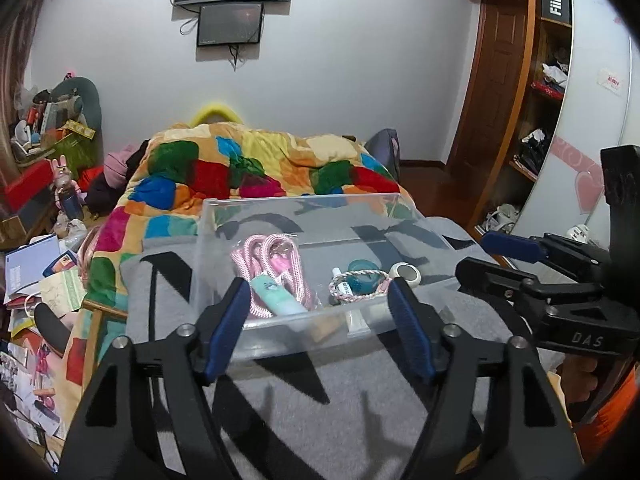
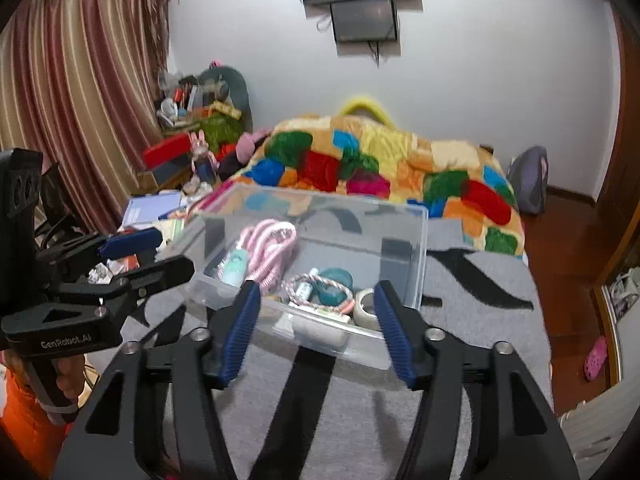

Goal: Organize objects

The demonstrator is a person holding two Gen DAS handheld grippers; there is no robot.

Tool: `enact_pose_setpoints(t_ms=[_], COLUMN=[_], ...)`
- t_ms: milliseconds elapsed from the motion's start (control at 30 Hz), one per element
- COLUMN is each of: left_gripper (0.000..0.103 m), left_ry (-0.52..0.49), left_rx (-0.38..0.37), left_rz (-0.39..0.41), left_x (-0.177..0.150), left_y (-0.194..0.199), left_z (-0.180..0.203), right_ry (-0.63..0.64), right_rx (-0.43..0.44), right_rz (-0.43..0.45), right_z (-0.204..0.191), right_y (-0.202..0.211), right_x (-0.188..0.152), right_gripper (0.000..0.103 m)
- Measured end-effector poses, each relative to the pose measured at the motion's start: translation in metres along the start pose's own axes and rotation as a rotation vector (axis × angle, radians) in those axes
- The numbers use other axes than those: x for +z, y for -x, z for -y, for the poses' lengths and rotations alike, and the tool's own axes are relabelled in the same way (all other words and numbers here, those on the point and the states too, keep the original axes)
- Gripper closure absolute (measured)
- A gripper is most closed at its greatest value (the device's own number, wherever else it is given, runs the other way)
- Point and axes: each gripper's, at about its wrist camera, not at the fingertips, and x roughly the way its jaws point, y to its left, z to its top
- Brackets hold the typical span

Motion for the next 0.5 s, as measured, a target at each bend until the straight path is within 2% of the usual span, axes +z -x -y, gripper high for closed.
enact_pose_setpoints(t_ms=[33, 133, 200, 500], left_gripper=[0.026, 0.019, 0.018, 0.018], left_ry=[0.002, 0.005, 0.004, 0.011], left_rx=[0.002, 0.013, 0.024, 0.016], left_rz=[0.003, 0.006, 0.005, -0.020], left_x=[-0.002, -0.011, -0.017, -0.035], left_y=[0.002, 0.006, 0.007, 0.008], left_z=[0.000, -0.001, -0.001, 0.003], right_ry=[0.006, 0.020, 0.023, 0.006], right_rx=[-0.003, -0.016, -0.022, -0.032], right_rz=[0.018, 0.051, 0.064, 0.035], right_z=[-0.003, -0.010, -0.014, -0.016], right_y=[0.004, 0.010, 0.011, 0.007], right_x=[-0.002, -0.009, -0.015, -0.035], right_gripper=[0.036, 0.027, 0.022, 0.021])
